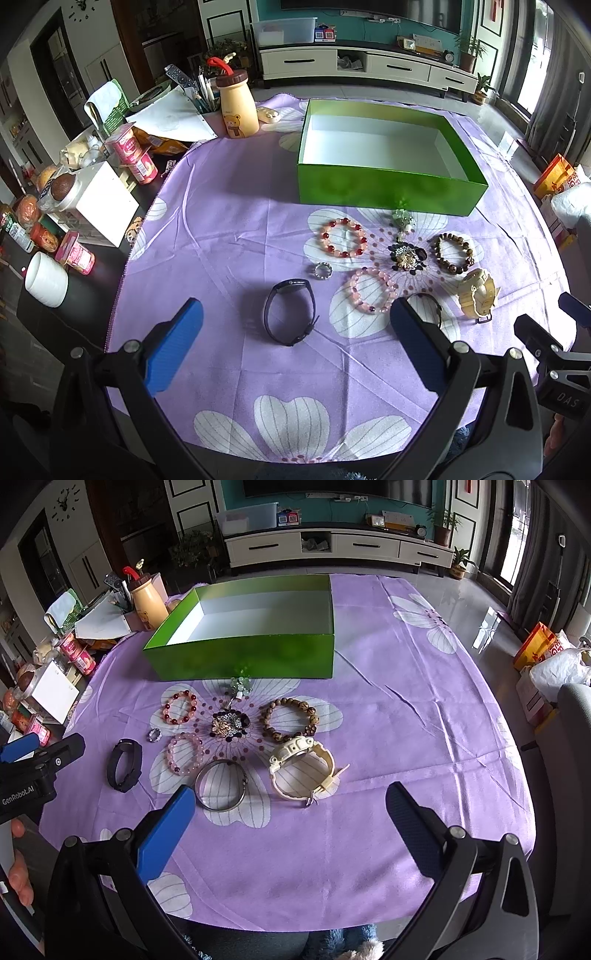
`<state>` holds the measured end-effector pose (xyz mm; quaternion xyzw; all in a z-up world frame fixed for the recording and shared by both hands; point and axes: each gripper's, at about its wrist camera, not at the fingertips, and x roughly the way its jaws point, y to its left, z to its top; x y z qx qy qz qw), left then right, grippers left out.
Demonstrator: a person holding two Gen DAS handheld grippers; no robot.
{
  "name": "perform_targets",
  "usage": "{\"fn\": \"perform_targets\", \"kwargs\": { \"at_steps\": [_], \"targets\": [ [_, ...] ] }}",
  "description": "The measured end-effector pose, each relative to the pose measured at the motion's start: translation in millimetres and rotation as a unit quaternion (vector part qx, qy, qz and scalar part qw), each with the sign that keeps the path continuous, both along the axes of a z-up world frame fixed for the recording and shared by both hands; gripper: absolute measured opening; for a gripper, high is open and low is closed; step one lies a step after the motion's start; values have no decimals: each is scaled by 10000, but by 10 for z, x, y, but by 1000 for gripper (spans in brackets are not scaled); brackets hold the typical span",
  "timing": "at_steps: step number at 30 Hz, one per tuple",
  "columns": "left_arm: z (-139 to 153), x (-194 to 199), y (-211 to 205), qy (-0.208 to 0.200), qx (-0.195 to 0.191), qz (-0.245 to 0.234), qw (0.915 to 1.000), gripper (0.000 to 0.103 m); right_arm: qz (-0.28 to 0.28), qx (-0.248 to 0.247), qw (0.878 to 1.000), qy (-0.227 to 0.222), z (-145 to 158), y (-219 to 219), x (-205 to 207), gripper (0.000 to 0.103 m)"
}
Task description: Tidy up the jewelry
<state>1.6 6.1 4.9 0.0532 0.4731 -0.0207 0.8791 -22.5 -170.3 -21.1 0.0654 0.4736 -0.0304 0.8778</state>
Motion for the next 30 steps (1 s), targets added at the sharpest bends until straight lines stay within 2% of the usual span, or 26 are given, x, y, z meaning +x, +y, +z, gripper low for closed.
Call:
{"fn": "perform_targets", "kwargs": {
  "at_steps": [30],
  "targets": [
    [-77,-7,-7,5,-50,-21,10000,101,-61,95,9999,5,-43,-65,-28,102]
  ]
}}
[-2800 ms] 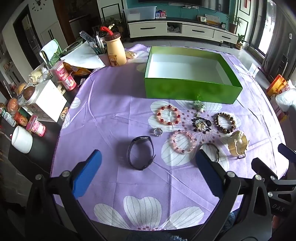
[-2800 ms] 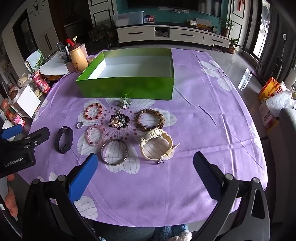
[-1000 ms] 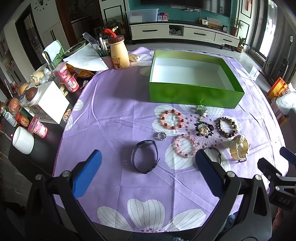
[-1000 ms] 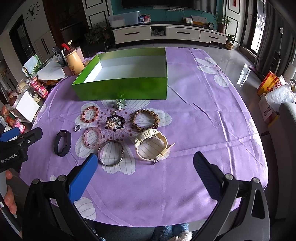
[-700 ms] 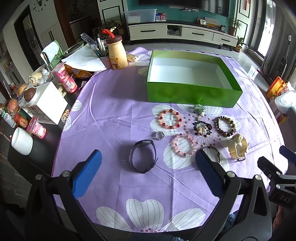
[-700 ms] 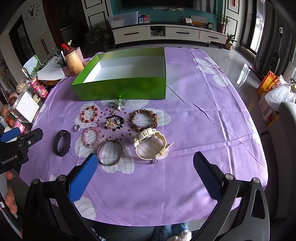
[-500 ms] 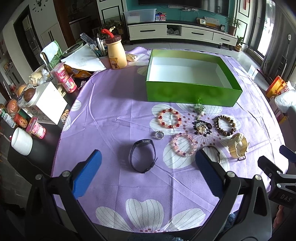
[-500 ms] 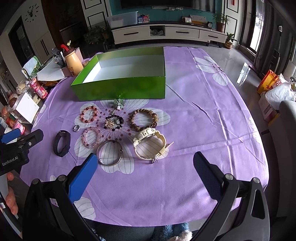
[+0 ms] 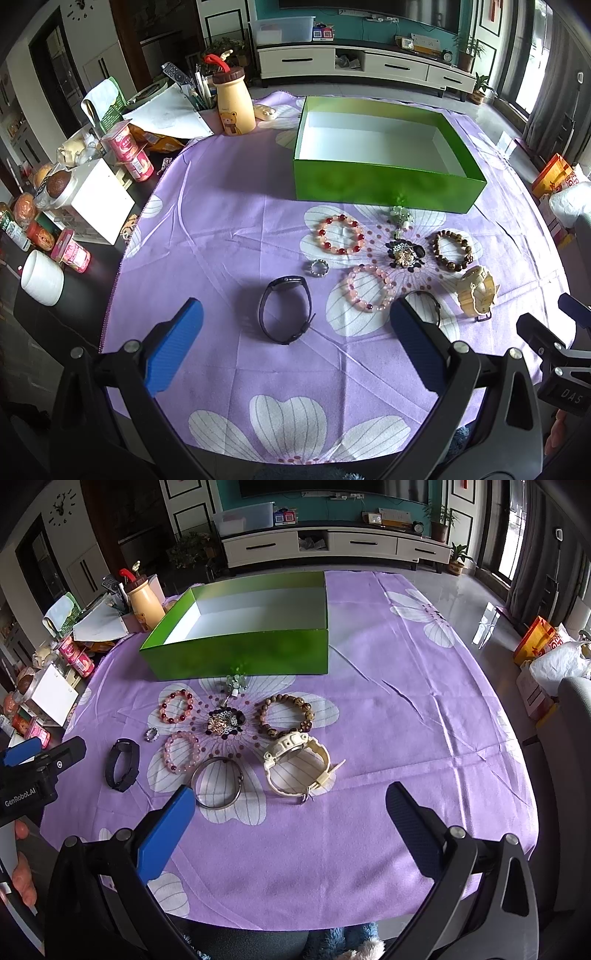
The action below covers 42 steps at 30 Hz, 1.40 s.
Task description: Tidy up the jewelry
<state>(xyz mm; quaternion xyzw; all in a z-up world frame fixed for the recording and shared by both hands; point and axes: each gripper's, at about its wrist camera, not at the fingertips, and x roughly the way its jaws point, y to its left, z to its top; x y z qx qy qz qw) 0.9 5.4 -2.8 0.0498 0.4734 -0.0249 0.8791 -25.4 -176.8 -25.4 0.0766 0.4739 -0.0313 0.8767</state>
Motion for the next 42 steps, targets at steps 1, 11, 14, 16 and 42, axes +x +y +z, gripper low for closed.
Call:
{"fn": "perform_targets", "kwargs": {
  "at_steps": [1,11,14,16,42],
  "targets": [
    [-1,1,2,1,-12,1,10000,101,1,1,10000,0,0,1,0,102],
    [-86,48,91,82,-329,-97,9994,101,28,255,9996,-128,-41,-89,-15,102],
    [-200,125,203,249,-655,-138,9974,101,-47,444,9988,-198,-100,-218,-38,102],
    [-292,193,290,408,-886,-120,9952,101,-96,496,9985,-195,-147,-285,-40,102],
    [-1038,536,650,864,-482,123,9950,62,-245,599,9979,47,-768,-364,256,50]
  ]
}}
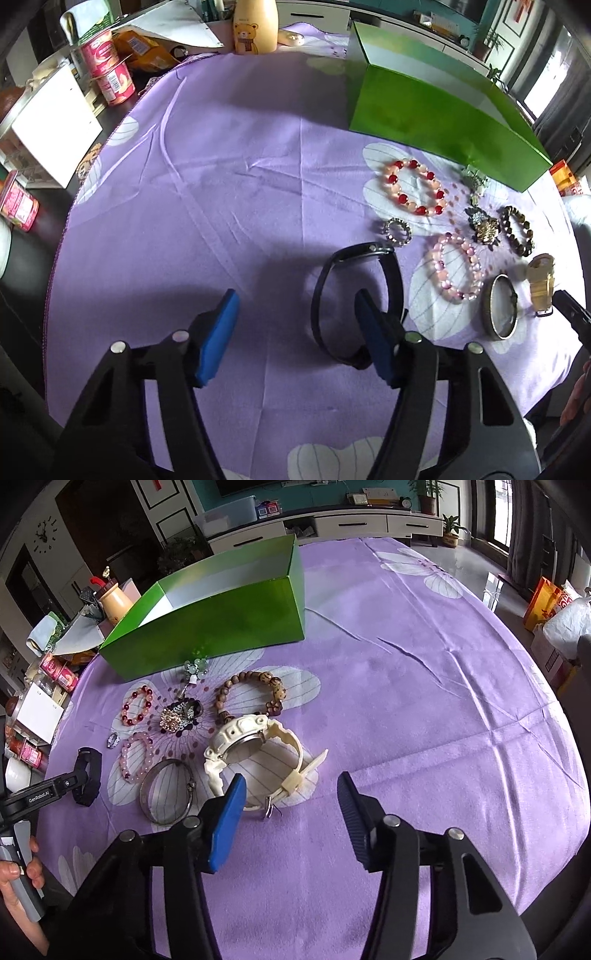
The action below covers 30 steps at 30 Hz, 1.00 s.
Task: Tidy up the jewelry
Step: 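Grasp the black band watch with the left gripper while the right grasps the white watch, then carry both watches into the green box and open both grippers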
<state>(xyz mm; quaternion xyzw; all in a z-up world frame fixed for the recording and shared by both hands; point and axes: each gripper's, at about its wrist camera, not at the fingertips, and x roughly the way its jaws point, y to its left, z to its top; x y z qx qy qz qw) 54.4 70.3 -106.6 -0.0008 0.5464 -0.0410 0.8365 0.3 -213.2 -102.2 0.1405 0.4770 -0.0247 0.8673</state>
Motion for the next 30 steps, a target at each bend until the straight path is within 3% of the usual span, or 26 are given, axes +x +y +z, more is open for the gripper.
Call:
{"fn": "perform_targets", "kwargs": {
  "at_steps": [1,6,16,23,30],
  "targets": [
    [-12,7,-17,9,45,-23,10000,55,-6,-20,10000,54,-29,12,30,48],
    [-38,43,-67,-33,281,-106,9995,42,74,-90,9997,200,-128,105,135,38],
    [-26,43,-134,-148,173,-256,9994,4,121,-676,9975,156,-151,160,204,10],
    [-15,42,-118,-84,-227,-261,9994,3,147,-681,9976,-19,-88,139,141,7],
    [118,13,-128,-113,-349,-308,9988,3,138,-629,9978,-179,40,108,79,8]
  ]
}}
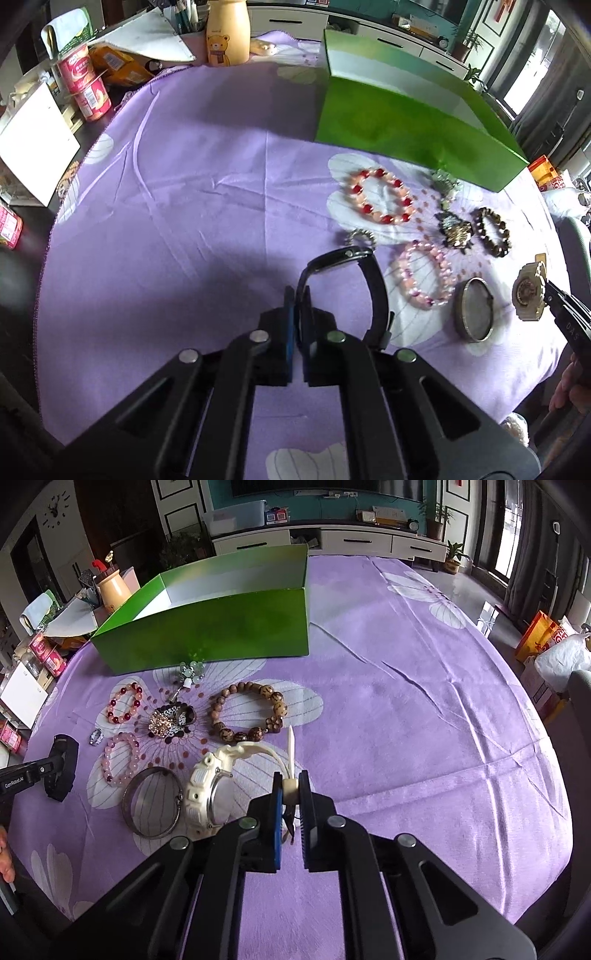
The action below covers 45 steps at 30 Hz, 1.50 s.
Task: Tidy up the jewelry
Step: 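Carry both watches into the green box and open both grippers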
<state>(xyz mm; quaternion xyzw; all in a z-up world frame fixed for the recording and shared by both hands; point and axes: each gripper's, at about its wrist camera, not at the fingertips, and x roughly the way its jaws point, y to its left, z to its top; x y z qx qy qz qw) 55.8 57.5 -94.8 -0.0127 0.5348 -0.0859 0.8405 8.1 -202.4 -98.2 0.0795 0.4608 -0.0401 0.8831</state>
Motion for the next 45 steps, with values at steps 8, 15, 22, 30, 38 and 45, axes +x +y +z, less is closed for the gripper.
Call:
{"fn": "perform_targets", "kwargs": {
  "at_steps": [8,15,22,30,38,45],
  "targets": [
    [237,117,-126,47,-227,-195,9995,3,71,77,9997,-204,175,-40,22,8],
    [606,407,-360,-273,-315,-412,9983,3,145,61,9987,-491,455,-52,218,8],
    [893,912,-602,-451,-408,-447,9971,3,233,-77,9962,-831,827,31,626,8],
    [896,1432,-862,-389,-183,-500,9978,3,265,52,9972,-702,874,36,1227,8],
    [680,1818,-1047,-174,23,-491,9986,3,273,165,9989,-345,642,48,1714,8],
    [506,2046,-1160,10,239,-443,9987,3,323,168,9993,-78,453,87,1976,8]
  ]
}}
